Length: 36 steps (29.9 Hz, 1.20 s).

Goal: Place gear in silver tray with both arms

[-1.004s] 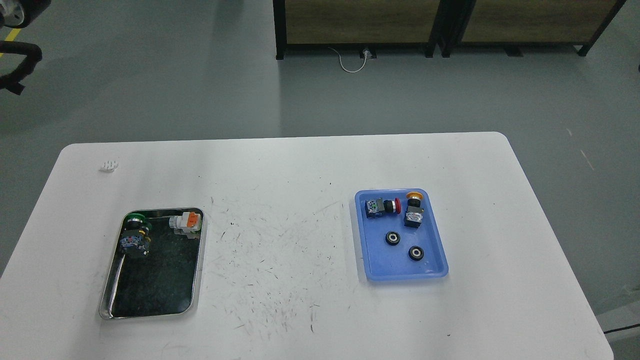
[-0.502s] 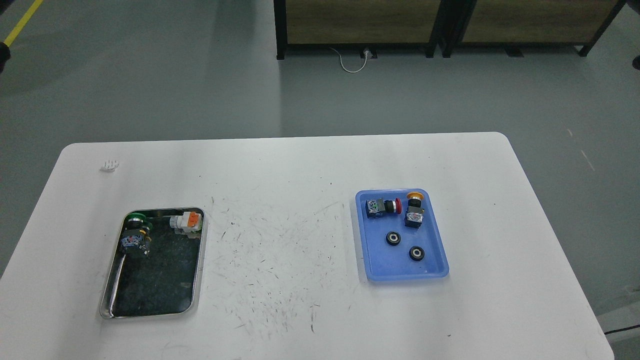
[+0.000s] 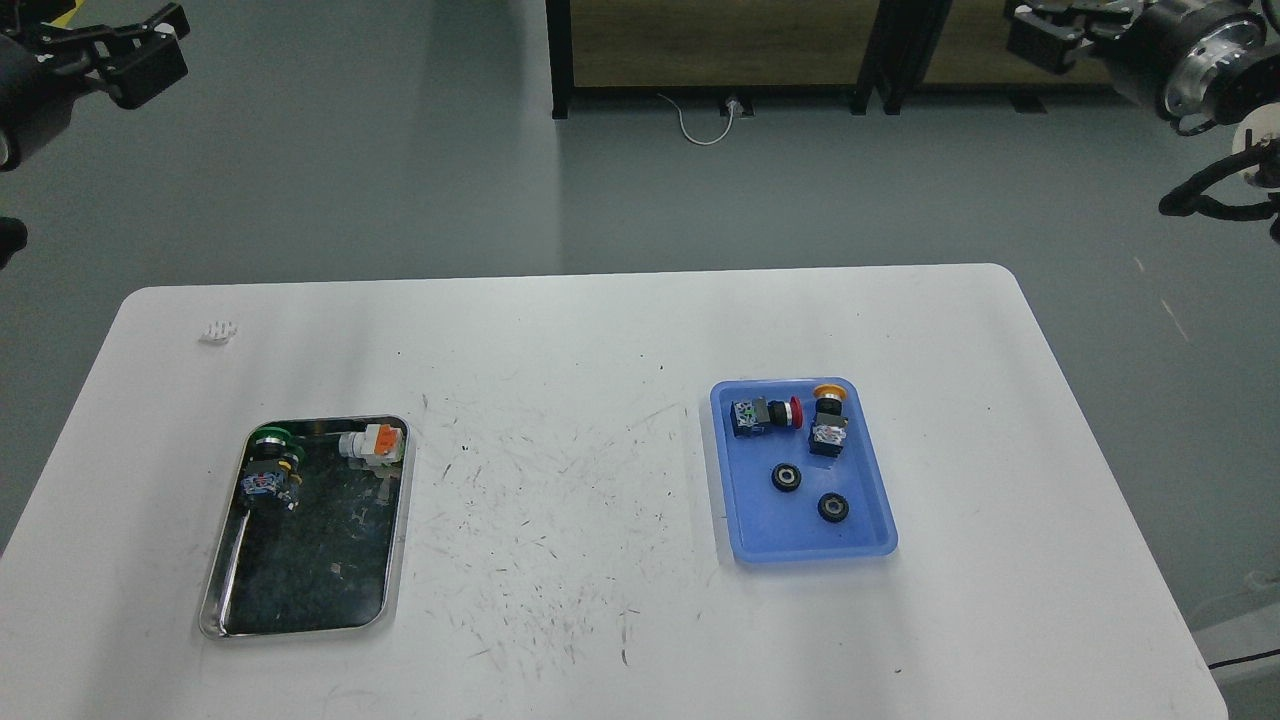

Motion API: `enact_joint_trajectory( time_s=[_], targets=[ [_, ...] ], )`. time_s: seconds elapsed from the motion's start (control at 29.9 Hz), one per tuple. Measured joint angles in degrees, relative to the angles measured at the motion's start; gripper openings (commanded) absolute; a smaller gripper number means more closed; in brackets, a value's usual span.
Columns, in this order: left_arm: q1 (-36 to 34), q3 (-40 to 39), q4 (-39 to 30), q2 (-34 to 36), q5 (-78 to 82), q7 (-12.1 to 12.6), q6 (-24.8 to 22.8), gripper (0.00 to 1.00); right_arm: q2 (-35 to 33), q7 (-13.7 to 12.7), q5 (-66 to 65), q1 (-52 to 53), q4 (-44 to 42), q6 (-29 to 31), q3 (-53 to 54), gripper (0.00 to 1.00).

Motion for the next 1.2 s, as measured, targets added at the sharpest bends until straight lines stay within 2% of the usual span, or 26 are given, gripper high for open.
enact_joint_trajectory(
  time_s=[0.17,0.33,0.5,0.87,1.0,1.2],
  targets=[
    [6.8,0.0,-5.5,4.2,4.8,-0.2,-1.1,0.98,-0.1,-0.7,-0.2,-2.5,5.9,-0.1,-4.6,0.99],
    [13.3,0.0,-11.3,8.7,6.6,-1.6,-1.1,0.98,0.0,-0.8,-0.8,-3.2,10.5,0.2,-10.9,0.99],
    [17.7,0.0,-14.8,12.5,6.9,-1.9,-1.1,0.99,0.1,-0.8,-2.8,-3.7,13.5,2.6,-17.4,0.99],
    [23.4,0.1,-16.2,18.3,7.2,-2.6,-1.4,0.99,5.9,-0.8,-8.8,-9.0,14.7,5.1,-25.7,0.99],
    [24.1,0.1,-16.2,19.7,7.2,-3.7,-1.4,0.99,8.6,-0.8,-10.8,-10.3,14.4,5.2,-27.9,1.0],
    [24.2,-0.5,-16.2,20.9,7.2,-3.9,-1.4,0.99,11.2,-0.6,-12.7,-11.3,14.0,5.2,-30.4,0.99]
  ],
)
